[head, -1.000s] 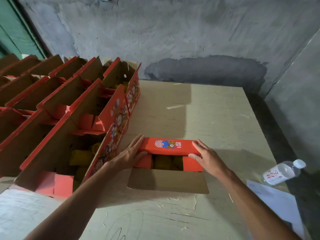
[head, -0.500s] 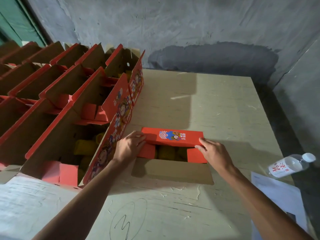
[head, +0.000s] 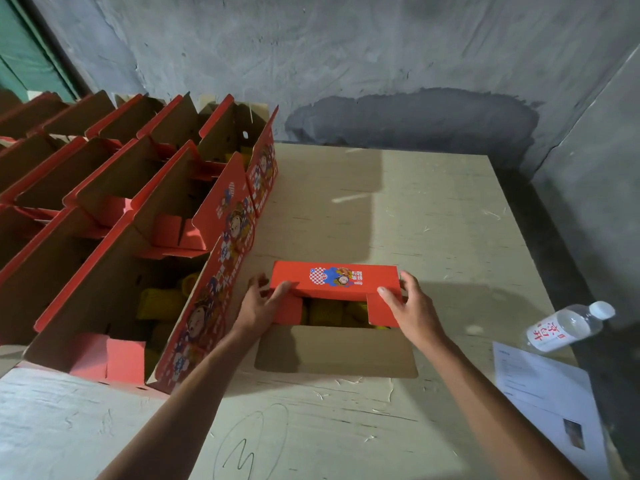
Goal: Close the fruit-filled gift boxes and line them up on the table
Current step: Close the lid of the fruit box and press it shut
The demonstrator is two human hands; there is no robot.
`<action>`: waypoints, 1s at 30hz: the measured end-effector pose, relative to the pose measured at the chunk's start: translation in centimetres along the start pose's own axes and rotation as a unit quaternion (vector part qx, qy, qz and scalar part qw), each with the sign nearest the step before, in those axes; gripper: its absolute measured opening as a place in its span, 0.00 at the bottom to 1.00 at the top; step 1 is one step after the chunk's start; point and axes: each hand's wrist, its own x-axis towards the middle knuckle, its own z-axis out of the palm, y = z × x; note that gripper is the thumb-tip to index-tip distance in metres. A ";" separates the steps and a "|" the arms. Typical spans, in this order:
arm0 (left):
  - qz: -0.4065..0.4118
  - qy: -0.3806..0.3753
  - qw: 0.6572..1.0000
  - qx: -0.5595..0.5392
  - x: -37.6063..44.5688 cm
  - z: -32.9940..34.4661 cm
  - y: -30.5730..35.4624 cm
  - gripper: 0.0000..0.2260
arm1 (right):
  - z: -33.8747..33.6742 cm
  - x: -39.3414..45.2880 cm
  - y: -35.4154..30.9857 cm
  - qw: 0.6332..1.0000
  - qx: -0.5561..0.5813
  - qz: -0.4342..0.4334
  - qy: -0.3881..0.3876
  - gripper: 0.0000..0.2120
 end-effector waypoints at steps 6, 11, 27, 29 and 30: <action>-0.023 -0.055 0.997 -0.043 -0.2 0.5 0.4 0.06 | 0.9 0.3 1.1 0.995 0.076 0.047 -0.033 0.18; -0.040 -0.054 0.996 -0.050 0.3 0.2 0.1 0.09 | 1.4 0.4 1.1 0.996 0.073 0.046 -0.019 0.13; -0.050 -0.012 0.999 -0.009 -0.5 0.4 0.4 0.17 | 1.5 0.1 0.4 0.994 0.076 0.067 -0.029 0.15; -0.033 0.025 0.999 0.028 -1.1 0.3 0.1 0.19 | 1.3 -0.3 0.6 0.990 0.117 0.072 -0.037 0.12; -0.020 0.056 0.998 0.035 -1.5 0.0 -0.3 0.21 | 1.1 -0.9 0.7 0.986 0.149 0.070 -0.032 0.11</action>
